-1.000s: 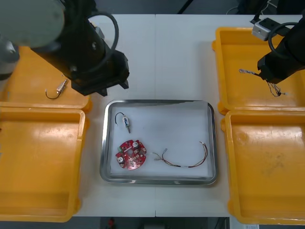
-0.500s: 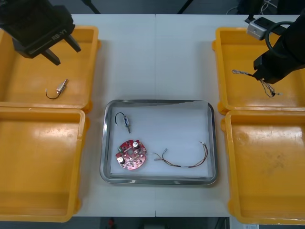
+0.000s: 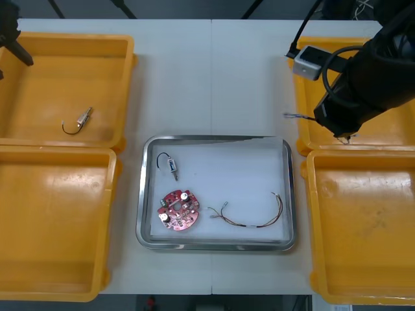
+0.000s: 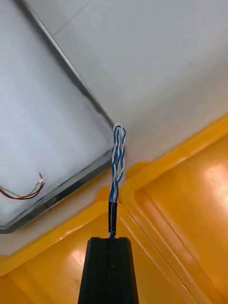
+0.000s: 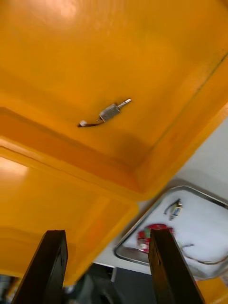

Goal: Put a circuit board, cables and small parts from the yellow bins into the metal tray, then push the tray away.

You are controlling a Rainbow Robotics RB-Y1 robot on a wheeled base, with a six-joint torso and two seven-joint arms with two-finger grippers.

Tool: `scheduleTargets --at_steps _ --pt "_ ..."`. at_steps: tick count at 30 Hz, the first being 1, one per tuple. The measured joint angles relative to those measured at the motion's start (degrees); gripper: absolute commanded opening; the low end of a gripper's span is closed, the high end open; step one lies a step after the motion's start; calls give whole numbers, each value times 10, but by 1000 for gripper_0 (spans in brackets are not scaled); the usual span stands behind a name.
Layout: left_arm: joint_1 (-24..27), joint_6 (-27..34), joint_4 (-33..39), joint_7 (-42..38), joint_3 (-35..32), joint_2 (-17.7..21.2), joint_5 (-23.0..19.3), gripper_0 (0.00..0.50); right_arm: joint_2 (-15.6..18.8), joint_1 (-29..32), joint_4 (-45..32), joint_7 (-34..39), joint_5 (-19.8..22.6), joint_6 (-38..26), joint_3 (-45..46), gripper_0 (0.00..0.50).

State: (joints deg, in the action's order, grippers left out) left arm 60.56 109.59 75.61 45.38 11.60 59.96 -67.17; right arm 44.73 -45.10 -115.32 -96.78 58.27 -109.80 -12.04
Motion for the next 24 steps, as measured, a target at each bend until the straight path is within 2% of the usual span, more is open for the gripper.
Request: scheduleTargets --at_steps 2,5,11,14,21,24 --pt "0 -8 -23 47 0 0 19 500 0 0 -8 -1 17 3 -17 0" --pt "0 -35 -53 61 0 0 34 500 1 0 -10 -15 38 30 -41 0" --pt "0 -105 -89 62 11 0 43 500 1 0 -10 -146 46 103 -107 0" --pt "0 -137 -93 76 34 0 46 500 1 0 -10 -170 46 144 -144 0" --pt "-1 -198 -93 233 93 -6 49 500 3 0 -10 -268 28 219 -218 0" --pt "-6 -226 -93 276 97 -17 49 500 5 -1 -10 -272 4 245 -251 0"
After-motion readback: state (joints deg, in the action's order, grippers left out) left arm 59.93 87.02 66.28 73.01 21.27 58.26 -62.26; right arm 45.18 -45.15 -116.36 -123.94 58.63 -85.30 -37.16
